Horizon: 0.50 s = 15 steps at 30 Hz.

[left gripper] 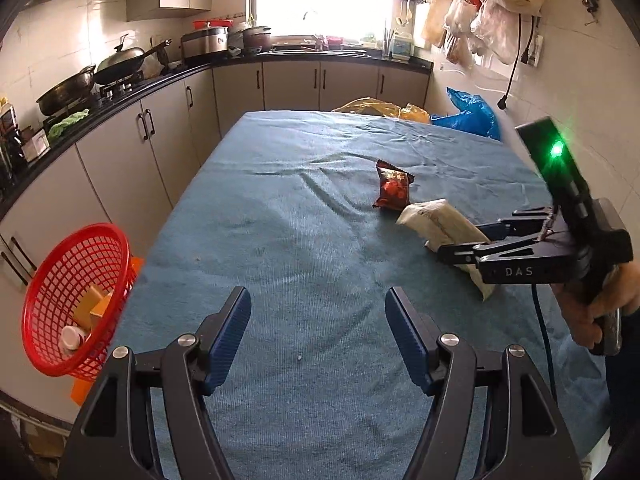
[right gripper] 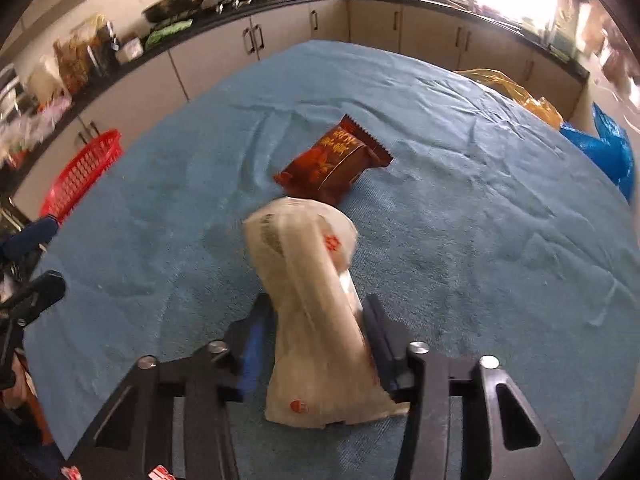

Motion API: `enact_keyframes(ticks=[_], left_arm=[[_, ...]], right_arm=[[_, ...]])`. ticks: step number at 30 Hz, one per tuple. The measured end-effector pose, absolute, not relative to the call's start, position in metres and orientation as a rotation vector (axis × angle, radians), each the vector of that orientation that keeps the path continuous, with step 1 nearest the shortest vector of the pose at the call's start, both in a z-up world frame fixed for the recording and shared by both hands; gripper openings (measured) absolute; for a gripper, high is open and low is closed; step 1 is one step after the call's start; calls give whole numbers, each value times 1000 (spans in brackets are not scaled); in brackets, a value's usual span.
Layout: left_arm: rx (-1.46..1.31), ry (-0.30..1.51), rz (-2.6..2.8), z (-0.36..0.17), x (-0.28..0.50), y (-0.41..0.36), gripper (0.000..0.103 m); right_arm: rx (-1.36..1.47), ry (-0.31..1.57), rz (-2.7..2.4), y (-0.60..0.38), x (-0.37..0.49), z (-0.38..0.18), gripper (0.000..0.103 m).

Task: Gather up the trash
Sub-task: 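Grasp the white plastic bag with the right tool while the left tool grasps the red snack wrapper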

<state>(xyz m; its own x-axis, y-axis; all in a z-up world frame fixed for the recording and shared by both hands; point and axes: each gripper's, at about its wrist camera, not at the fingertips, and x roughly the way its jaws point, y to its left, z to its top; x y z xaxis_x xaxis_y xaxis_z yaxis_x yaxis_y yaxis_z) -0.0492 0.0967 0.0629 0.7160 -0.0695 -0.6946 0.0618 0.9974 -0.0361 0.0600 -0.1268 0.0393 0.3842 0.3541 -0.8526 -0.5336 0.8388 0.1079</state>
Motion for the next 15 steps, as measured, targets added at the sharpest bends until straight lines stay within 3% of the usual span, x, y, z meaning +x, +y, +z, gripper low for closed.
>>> enact_keyframes(ticks=[15], left_arm=[[-3, 909, -111, 70, 62, 23, 73]], right_arm=[[354, 819, 408, -240, 59, 87, 36]])
